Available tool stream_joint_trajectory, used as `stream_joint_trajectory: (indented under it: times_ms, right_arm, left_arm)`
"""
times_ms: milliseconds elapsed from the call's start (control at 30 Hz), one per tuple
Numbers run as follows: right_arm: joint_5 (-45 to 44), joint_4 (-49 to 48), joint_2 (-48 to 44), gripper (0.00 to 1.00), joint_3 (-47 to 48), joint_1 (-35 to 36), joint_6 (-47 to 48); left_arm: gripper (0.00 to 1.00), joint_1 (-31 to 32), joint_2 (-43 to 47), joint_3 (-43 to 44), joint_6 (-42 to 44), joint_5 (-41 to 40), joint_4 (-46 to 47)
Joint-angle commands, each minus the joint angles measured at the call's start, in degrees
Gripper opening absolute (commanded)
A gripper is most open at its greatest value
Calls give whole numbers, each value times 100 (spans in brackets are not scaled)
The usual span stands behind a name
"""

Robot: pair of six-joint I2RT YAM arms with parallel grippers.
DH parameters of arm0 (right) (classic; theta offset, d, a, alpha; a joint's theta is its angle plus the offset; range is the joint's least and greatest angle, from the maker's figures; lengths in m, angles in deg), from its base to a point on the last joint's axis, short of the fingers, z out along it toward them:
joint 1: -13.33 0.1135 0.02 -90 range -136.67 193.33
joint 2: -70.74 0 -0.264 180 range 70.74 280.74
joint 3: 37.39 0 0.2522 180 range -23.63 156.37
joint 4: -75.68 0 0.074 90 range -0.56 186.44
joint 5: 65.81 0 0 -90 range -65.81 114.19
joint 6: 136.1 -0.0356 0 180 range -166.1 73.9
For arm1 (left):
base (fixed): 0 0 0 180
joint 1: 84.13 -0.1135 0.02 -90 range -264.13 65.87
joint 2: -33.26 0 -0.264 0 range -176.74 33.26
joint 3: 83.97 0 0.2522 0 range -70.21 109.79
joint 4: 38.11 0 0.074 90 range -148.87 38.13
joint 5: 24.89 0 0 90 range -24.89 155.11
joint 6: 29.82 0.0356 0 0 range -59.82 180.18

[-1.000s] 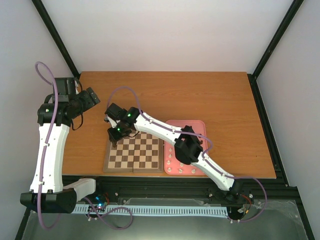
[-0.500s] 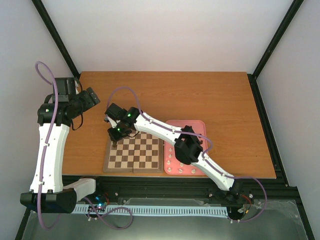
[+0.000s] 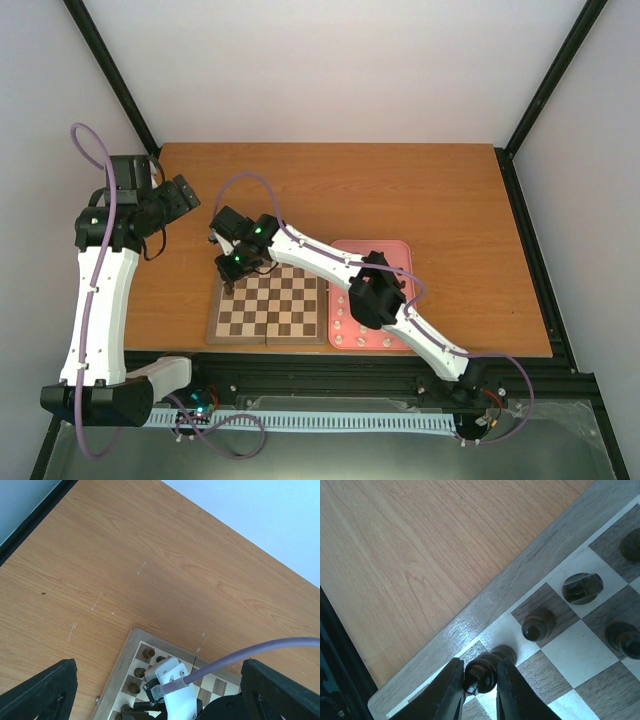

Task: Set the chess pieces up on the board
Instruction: Adjust the chess piece on the chessboard.

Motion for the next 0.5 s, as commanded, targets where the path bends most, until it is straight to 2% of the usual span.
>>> stream_joint_trajectory:
  times_ms: [0,467]
  right_arm:
    - [-133,-156,53,18,208,63,26]
    - [-227,-254,107,17,195,65,76]
  left_arm:
    - [100,33,-7,115,145,-24,-54]
    - [100,33,-25,103,158,-14,-39]
